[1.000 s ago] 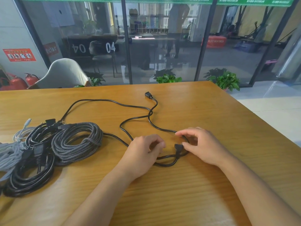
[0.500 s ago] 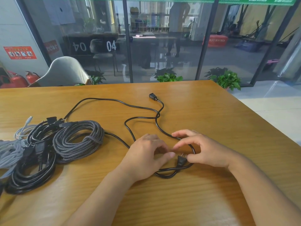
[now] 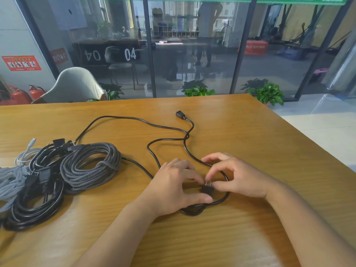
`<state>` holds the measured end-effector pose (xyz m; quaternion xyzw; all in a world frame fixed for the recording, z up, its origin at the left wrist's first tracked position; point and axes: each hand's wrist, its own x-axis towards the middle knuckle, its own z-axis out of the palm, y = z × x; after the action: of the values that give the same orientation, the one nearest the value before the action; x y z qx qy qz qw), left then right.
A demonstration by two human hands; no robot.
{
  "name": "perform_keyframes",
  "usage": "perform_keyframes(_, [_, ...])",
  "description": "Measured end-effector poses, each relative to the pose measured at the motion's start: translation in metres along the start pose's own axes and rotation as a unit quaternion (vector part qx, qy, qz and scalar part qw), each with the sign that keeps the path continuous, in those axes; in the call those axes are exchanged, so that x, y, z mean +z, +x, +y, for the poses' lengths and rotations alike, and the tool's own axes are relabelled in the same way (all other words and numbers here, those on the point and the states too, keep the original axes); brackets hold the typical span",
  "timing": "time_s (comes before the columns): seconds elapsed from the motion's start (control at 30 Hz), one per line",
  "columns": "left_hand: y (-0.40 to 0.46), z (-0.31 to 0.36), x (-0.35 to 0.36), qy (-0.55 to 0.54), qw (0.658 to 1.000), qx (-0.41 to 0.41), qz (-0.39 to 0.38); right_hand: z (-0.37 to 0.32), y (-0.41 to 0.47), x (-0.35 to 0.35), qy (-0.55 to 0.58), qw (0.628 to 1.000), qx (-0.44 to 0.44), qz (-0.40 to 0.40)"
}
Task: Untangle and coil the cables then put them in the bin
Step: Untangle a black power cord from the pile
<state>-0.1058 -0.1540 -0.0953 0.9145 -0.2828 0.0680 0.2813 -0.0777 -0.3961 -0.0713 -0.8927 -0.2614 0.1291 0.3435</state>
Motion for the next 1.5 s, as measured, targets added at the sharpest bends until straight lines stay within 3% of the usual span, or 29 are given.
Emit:
perform_keyframes(0.53, [0.001, -0.002, 0.003, 0.062, 0.997, -0.033, 0.033, 0.008, 0.007, 0.005, -0.019, 0.999, -0.019, 0.021])
perform_keyframes(0.63, [0.0, -0.001, 0.002, 0.076, 0.995, -0.046, 0.05, 0.008, 0.01, 0.007, -0.018, 0.993, -0.041, 0.108])
perform_keyframes(0.73, [0.0, -0.001, 0.003, 0.093, 0.991, -0.05, 0.077, 0.008, 0.01, 0.002, -0.003, 0.968, -0.023, 0.25])
perform_keyframes(0.83, [0.001, 0.0, 0.003, 0.109, 0.989, -0.062, 0.074, 0.01, 0.006, -0.007, 0.023, 0.933, 0.036, 0.358])
perform_keyframes(0.97, [0.0, -0.003, 0.002, 0.076, 0.993, -0.092, 0.015, 0.015, 0.004, -0.015, -0.017, 0.893, 0.15, 0.425])
perform_keyframes(1.07, [-0.001, -0.004, 0.003, 0.094, 0.99, -0.099, -0.023, 0.026, 0.002, -0.019, -0.156, 0.885, 0.241, 0.367])
perform_keyframes(1.17, [-0.001, -0.004, 0.002, 0.101, 0.989, -0.097, -0.044, 0.029, 0.001, -0.02, -0.205, 0.885, 0.294, 0.298])
perform_keyframes(1.23, [0.0, -0.004, 0.002, 0.104, 0.989, -0.097, -0.052, 0.028, 0.002, -0.018, -0.216, 0.89, 0.244, 0.319])
perform_keyframes(1.33, [0.0, -0.003, 0.002, 0.106, 0.988, -0.095, -0.058, 0.016, 0.004, -0.01, -0.143, 0.917, 0.087, 0.363])
perform_keyframes(1.4, [0.0, -0.003, 0.001, 0.109, 0.988, -0.096, -0.059, 0.007, 0.006, -0.003, -0.091, 0.941, 0.006, 0.324])
perform_keyframes(1.5, [0.0, -0.002, 0.001, 0.11, 0.987, -0.096, -0.058, 0.003, 0.014, 0.015, -0.081, 0.978, -0.049, 0.187])
